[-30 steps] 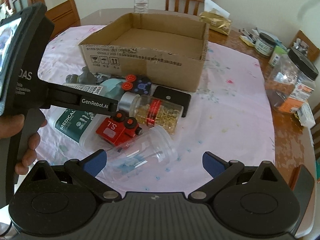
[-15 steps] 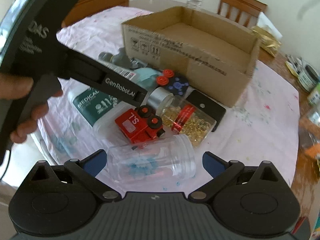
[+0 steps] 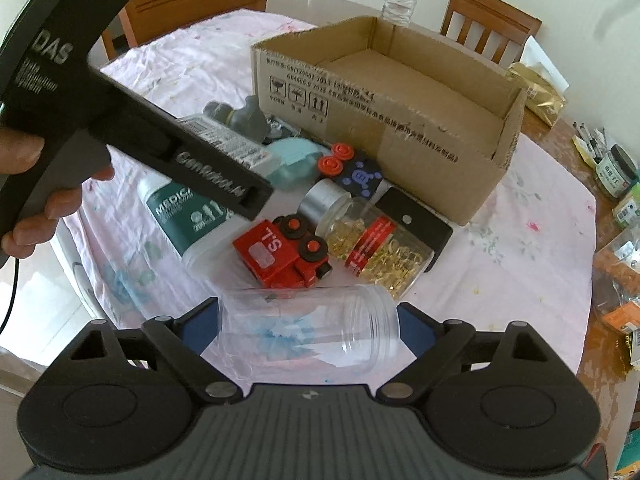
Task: Organize rigid objects
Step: 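Grasp and lift the clear refill box with the left tool while the right tool grasps the cup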
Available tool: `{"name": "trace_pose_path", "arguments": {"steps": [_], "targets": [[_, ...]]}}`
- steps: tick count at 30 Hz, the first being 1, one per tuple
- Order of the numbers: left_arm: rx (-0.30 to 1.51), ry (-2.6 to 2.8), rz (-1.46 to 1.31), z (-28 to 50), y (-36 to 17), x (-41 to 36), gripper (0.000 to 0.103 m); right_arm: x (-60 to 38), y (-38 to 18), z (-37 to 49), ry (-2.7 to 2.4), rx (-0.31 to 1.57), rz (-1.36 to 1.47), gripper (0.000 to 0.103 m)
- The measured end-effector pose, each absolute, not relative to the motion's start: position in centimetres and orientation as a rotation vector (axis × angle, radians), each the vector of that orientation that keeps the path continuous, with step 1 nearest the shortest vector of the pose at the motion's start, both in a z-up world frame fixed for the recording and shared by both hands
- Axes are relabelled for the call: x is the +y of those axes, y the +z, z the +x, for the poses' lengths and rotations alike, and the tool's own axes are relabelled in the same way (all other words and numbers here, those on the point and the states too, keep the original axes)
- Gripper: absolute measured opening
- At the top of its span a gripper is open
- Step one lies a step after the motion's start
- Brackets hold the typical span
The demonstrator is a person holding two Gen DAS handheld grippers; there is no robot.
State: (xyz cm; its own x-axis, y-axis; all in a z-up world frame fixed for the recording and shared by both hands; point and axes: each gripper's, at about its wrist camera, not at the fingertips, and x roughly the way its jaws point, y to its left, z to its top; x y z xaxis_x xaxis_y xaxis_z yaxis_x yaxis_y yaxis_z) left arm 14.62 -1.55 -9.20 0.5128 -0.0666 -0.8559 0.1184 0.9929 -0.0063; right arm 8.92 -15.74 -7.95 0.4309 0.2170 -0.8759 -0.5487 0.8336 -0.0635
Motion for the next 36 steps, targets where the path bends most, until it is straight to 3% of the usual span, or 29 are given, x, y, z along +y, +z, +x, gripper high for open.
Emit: {"name": "trace_pose_path", "arguments": {"steps": [5, 36], "targets": [[1.018, -0.188, 0.075, 14.5, -8.7, -0.9, 0.085, -16.0, -7.7, 9.2, 0.489, 1.015, -0.354, 0.095], [1.009, -0.153, 0.012, 12.2, -8.7, 5.4, 0.093, -15.8, -7.7, 8.9, 0.496, 1.017, -0.353, 0.095]]}}
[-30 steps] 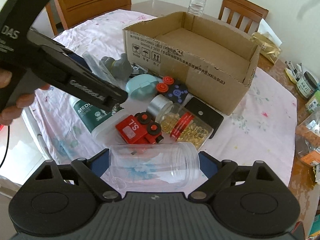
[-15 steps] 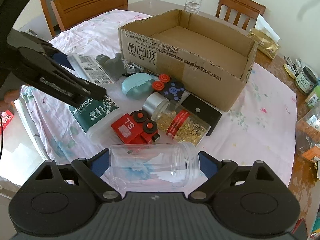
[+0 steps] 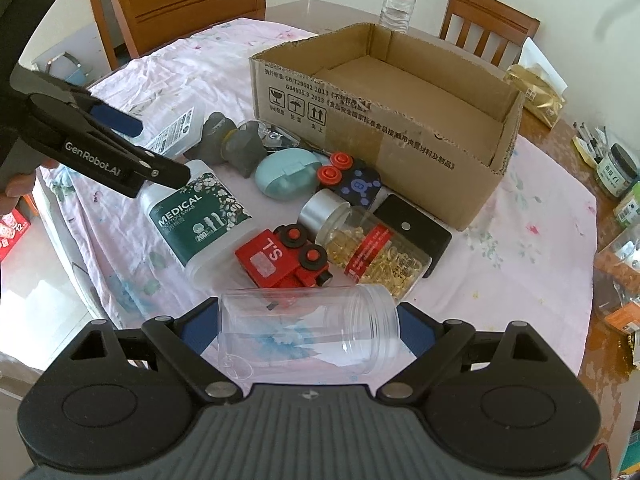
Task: Organize rigid objects
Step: 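Grasp and lift the clear refill box with the left tool while the right tool grasps the cup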
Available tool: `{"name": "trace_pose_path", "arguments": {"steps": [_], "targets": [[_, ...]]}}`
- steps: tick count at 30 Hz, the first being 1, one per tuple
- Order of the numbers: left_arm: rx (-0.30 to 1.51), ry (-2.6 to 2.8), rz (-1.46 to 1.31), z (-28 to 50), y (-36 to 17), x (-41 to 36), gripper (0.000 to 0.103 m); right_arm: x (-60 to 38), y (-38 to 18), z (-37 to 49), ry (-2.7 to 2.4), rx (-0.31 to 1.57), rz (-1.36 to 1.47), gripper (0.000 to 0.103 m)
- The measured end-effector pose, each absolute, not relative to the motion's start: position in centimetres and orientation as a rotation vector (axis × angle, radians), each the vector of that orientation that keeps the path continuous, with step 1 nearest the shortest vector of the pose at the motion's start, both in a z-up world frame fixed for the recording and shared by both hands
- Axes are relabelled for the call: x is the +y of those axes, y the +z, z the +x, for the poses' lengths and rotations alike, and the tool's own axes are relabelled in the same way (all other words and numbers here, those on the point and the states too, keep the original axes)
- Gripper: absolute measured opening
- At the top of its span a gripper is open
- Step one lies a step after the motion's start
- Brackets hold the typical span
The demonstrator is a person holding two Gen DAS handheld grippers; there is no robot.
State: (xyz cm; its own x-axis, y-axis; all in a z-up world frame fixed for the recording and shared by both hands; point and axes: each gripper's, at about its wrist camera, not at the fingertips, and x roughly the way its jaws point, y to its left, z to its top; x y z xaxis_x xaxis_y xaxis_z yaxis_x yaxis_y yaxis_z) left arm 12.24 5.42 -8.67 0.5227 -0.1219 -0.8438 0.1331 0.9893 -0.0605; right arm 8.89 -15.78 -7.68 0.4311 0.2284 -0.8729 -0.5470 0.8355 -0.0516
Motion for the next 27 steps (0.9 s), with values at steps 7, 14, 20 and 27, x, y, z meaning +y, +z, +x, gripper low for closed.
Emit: {"name": "trace_pose_path", "arguments": {"steps": [7, 14, 20, 27], "targets": [[0.977, -0.043, -0.118, 13.3, -8.4, 7.0, 0.097, -15.7, -7.7, 8.8, 0.477, 1.027, -0.343, 0.095], [0.983, 0.059, -0.15, 15.9, -9.7, 7.2, 0.097, -15.3, -7.7, 8.7, 0.463, 1.028, -0.337, 0.095], [1.036, 0.072, -0.066, 13.6, -10.7, 8.7, 0.097, -15.6, -8.1, 8.3, 0.436, 1.045, -0.349, 0.095], [1.048, 0.088, -0.083, 11.5, -11.8, 10.4, 0.1, -16.6, -9.2, 8.0, 0.371, 1.07, -0.32, 0.095]]}}
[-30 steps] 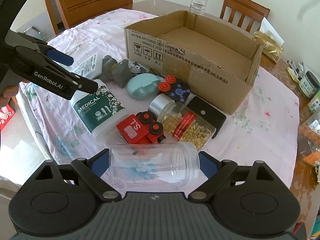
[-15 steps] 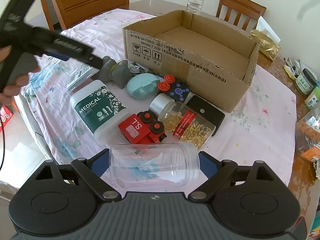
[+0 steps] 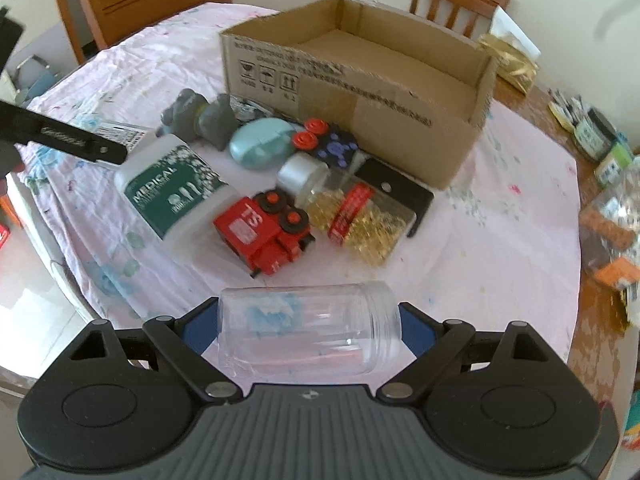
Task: Organize rigid objects
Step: 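Grasp and lift the clear refill box with the left tool while the right tool grasps the cup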
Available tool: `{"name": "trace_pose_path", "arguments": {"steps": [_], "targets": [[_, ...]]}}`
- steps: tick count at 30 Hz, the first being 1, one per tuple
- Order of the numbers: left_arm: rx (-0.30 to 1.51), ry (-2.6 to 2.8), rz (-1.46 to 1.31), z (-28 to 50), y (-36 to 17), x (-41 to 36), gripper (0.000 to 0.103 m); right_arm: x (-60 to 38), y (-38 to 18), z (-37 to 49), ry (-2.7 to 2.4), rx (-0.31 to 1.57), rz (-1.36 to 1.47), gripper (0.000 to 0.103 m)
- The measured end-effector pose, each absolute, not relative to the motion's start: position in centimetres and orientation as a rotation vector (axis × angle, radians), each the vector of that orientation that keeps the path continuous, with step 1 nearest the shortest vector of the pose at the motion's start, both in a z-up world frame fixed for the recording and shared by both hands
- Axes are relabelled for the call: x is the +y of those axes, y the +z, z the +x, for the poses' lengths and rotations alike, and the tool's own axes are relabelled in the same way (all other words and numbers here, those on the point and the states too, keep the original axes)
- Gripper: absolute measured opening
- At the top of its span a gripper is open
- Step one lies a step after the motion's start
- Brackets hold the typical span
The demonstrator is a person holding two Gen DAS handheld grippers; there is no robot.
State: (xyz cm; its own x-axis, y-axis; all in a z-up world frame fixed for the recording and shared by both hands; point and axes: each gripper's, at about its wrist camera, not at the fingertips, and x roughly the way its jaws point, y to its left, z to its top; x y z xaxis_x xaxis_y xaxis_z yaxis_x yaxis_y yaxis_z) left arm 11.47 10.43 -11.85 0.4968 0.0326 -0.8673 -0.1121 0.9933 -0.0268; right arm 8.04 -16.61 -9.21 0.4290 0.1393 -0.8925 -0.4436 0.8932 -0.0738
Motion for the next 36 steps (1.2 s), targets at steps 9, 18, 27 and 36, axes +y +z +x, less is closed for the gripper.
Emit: {"name": "trace_pose_path", "arguments": {"steps": [9, 18, 27, 36], "targets": [[1.051, 0.123, -0.037, 11.7, -12.7, 7.8, 0.1, -17.1, -9.7, 8.0, 0.292, 1.052, -0.262, 0.095], [1.017, 0.179, -0.095, 12.4, -13.0, 7.9, 0.099, -17.0, -10.8, 8.0, 0.264, 1.069, -0.244, 0.097], [0.991, 0.191, -0.092, 12.3, -12.8, 7.9, 0.091, -17.1, -10.8, 8.3, 0.266, 1.059, -0.244, 0.099], [1.01, 0.145, -0.048, 12.4, -12.6, 7.9, 0.09, -16.5, -10.5, 8.8, 0.277, 1.074, -0.28, 0.094]]}}
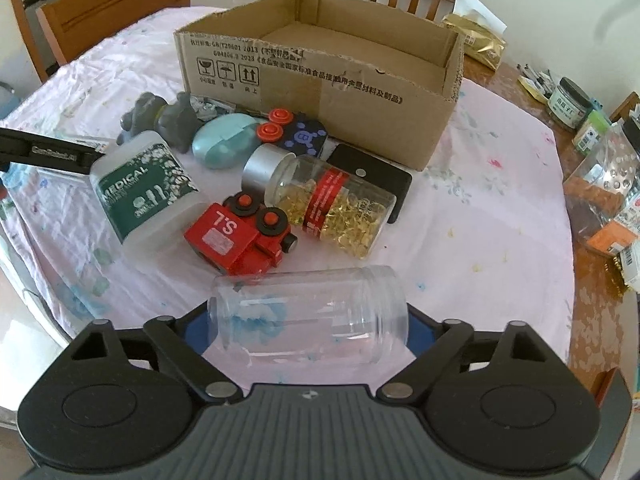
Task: Organize rigid objects
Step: 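Grasp and lift the clear refill box with the left tool while the right tool grasps the cup, then carry the refill box and cup into the cardboard box, opening both tools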
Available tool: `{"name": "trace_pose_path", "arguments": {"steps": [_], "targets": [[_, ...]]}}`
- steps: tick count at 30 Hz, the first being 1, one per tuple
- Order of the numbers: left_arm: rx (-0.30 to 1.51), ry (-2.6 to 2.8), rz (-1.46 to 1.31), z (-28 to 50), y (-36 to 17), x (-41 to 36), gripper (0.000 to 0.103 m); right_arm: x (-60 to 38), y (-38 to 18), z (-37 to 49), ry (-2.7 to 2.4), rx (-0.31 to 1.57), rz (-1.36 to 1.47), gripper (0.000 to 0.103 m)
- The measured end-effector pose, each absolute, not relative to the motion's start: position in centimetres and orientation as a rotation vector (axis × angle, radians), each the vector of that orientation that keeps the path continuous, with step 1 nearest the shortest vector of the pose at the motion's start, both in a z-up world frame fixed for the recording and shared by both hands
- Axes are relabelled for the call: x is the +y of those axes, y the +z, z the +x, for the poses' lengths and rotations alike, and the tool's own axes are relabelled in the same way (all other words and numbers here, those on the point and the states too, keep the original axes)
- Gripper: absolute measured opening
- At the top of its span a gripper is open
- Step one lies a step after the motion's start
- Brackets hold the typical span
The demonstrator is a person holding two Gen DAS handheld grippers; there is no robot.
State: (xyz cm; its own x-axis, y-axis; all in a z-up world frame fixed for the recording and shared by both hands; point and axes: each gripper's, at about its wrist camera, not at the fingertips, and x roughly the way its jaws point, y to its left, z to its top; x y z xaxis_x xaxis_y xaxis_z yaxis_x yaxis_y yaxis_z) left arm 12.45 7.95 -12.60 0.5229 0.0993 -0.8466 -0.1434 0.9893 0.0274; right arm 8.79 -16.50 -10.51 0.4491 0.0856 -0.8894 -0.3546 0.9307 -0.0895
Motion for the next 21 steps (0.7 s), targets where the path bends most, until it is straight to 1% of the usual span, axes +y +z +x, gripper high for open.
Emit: {"name": "trace_pose_path", "arguments": {"steps": [9, 21], "targets": [[1.023, 0.041, 0.035, 12.9, -10.6, 8.6, 0.09, -17.4, -8.9, 9.5, 0.289, 1.077, -0.257, 0.094], [0.966, -0.176, 0.125, 15.3, -3.8, 6.5, 0.09, -19.4, -2.8, 12.1, 0.303, 0.949, -0.226, 0.094]]}}
